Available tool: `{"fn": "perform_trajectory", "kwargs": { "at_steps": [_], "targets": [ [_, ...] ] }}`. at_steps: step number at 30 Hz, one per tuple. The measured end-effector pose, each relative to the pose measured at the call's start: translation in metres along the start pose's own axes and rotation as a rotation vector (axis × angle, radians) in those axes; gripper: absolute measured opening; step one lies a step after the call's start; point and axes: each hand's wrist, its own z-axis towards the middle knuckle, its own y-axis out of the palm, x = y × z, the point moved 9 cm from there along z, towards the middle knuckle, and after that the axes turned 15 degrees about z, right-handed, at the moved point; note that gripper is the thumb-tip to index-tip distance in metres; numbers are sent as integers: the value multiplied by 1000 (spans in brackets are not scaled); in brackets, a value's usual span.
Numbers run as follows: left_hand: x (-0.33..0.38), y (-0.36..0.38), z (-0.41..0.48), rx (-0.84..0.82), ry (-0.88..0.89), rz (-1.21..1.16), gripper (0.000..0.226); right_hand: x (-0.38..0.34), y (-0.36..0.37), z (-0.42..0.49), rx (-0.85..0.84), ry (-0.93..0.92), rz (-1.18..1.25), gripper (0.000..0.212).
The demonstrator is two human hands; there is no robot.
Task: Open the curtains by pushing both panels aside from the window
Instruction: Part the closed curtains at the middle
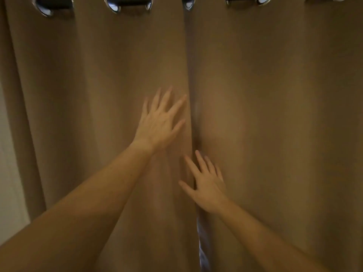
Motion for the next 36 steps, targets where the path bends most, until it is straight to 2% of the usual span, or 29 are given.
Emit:
{"fn": "perform_trajectory", "kwargs": {
  "at_steps": [7,13,26,36],
  "targets": [
    [37,30,58,133,111,196,69,28,27,39,32,-128,83,86],
    [51,70,74,141,75,365,69,42,50,56,-10,-215,159,89],
    [4,108,76,134,-11,494,78,31,88,94,-19,-268,161,93],
    [-58,116,50,235,-50,521,84,-9,135,119,-95,-252,197,91]
  ]
}}
